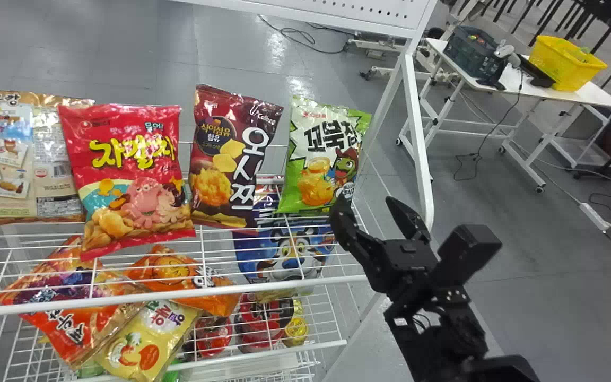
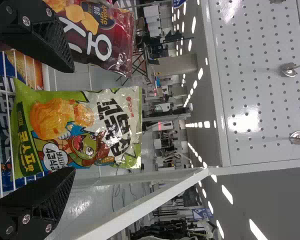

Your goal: Hold basket handle with left hand then pick Gkobukchip with right hand and place into basket

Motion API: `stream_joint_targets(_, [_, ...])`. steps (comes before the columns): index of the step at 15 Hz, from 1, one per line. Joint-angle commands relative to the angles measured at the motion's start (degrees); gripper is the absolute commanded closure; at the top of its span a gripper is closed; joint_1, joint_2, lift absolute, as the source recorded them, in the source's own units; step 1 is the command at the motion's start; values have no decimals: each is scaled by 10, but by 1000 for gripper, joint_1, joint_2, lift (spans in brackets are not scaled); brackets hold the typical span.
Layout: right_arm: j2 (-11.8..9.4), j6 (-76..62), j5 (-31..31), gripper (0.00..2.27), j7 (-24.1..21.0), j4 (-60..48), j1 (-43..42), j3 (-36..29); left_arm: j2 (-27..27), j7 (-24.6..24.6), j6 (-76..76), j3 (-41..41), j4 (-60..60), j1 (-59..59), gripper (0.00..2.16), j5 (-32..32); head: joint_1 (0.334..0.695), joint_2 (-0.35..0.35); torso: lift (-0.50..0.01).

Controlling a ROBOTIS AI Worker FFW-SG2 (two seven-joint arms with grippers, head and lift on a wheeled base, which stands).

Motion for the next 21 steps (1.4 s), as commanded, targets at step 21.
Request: stream_joint_targets(21, [-27, -49, 66, 117, -16, 312, -254, 66, -1, -7, 1, 18, 81, -21, 2088, -6, 695, -350, -32])
